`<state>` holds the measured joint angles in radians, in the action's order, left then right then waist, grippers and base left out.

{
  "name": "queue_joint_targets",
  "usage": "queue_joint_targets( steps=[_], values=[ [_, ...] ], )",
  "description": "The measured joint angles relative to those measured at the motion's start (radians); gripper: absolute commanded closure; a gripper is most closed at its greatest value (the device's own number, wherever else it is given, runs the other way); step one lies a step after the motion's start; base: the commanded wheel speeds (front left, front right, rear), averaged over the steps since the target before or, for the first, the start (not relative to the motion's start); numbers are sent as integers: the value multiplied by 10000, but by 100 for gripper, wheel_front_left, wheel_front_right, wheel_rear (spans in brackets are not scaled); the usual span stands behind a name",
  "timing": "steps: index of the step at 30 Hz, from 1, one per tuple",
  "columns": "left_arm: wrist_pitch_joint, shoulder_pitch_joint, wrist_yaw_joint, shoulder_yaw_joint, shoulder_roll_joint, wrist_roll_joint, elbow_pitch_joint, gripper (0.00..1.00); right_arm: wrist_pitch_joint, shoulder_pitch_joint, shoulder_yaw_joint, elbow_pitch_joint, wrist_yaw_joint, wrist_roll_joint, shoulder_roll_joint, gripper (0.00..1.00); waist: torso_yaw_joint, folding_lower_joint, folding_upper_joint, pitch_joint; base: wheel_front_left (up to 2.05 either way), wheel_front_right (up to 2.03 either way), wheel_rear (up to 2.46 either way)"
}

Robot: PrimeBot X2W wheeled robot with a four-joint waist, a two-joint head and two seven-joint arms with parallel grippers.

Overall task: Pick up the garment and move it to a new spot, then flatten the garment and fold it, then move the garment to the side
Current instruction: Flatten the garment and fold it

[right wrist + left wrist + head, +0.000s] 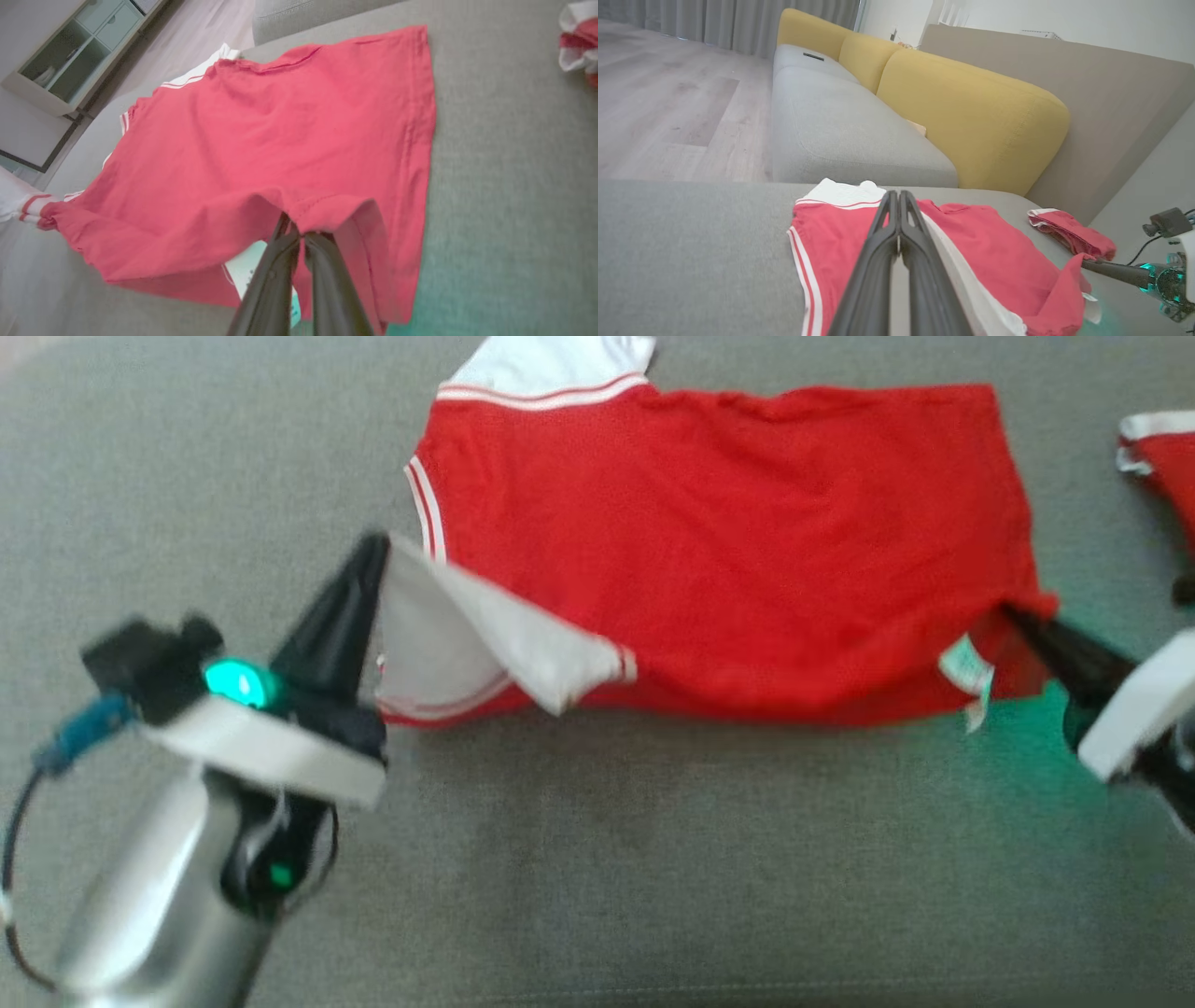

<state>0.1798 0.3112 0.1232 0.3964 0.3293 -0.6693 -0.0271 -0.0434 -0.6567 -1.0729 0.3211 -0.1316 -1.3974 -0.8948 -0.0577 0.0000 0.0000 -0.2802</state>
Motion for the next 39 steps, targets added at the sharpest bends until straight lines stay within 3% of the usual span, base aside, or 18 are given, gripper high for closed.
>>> queue_joint_targets(
  steps=[12,13,14,15,20,23,30,34,39],
  values=[
    [581,2524,12,642,-186,73,-2288,100,-8,-972,121,1143,0,282,548,100,66,0,0,-661,0,0,0],
    [581,2524,12,642,-186,73,-2288,100,-8,-972,121,1143,0,282,548,65,66,0,0,-661,0,0,0],
    [600,2609,13,723,-205,2,-2433,71,-48,-988,119,1202,0,297,633,0,99,0,0,-667,0,0,0],
    [602,2663,13,761,-215,-36,-2629,0,-213,-989,121,1277,0,299,732,0,140,0,0,-663,0,0,0],
    [686,2469,-2,719,-213,-35,-3124,0,-1361,-971,167,1317,0,451,1007,0,287,0,0,-437,0,0,0],
    [686,1737,-251,671,-219,-75,-3120,0,-1820,-872,286,1292,0,763,1032,0,374,0,0,-200,0,0,0],
    [-40,-949,-1177,765,-364,-702,-3340,0,-2044,103,807,955,0,1496,1478,0,597,0,0,310,0,0,0],
    [-123,-1024,-1595,732,-460,-805,-3551,0,-2046,777,1283,692,0,1847,1768,0,707,0,0,406,0,0,0],
    [-6,-902,-1674,713,-522,-773,-3804,0,-2046,1349,1762,700,0,2082,1939,0,818,0,0,398,0,0,0]
  ],
)
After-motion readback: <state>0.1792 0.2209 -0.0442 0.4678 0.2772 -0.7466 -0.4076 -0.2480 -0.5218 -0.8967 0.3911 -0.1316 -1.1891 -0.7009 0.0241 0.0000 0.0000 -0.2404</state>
